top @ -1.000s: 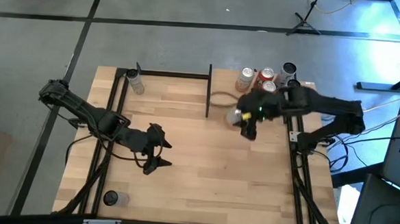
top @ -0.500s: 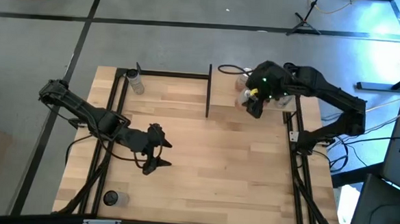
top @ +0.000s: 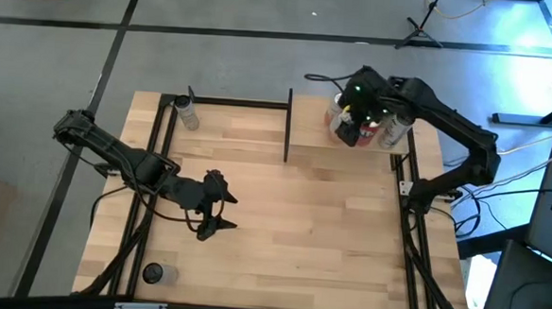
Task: Place canned beverage on shelf
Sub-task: Put the white pink soda can on the shelf aligned with the other white pink soda can, then put the top white yellow soda can on the shelf
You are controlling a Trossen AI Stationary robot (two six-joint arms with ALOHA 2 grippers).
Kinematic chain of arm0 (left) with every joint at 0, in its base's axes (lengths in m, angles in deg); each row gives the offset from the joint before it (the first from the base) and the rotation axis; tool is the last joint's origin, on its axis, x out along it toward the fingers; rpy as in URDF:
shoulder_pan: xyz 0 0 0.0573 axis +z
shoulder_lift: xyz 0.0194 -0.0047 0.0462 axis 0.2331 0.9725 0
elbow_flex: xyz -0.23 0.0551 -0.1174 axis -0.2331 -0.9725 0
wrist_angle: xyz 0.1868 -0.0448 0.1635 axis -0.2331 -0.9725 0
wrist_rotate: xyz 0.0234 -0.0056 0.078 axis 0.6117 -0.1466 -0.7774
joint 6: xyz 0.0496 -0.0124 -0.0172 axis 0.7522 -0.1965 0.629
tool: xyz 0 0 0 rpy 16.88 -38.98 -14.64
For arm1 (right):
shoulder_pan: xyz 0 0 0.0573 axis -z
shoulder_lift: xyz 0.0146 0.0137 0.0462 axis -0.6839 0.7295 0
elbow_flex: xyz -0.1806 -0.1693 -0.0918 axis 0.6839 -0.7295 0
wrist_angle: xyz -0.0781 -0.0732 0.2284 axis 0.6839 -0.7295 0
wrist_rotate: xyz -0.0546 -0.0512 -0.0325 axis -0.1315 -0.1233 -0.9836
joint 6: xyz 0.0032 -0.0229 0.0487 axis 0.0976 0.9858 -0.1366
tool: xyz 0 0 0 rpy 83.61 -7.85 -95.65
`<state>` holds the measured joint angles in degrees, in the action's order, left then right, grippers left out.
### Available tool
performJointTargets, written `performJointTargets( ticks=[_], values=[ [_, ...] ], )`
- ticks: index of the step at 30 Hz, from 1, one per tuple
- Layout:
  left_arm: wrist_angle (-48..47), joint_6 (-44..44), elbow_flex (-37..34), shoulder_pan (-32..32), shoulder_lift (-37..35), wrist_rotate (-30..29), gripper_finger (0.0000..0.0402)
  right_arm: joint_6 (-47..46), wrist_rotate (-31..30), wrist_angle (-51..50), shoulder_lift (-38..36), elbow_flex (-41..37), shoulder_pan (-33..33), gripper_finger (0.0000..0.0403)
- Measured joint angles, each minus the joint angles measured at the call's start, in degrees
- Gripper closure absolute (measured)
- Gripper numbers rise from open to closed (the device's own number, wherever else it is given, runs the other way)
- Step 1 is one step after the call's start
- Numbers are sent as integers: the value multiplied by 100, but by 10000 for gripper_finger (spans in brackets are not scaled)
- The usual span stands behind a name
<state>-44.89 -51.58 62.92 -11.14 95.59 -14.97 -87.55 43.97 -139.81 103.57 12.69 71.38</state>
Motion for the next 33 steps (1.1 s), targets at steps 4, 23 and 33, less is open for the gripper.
performJointTargets(
  ticks=[4,23,33],
  values=[
    [1,-11,0,0,0,0,56,104,92,191,2,-305,127,133],
    [151,-38,-2,0,0,-6,56,333,-114,249,-2,-295,219,26],
    [-21,-1,301,302,-84,-178,56,-123,1010,-145,-126,812,133,80]
  ],
)
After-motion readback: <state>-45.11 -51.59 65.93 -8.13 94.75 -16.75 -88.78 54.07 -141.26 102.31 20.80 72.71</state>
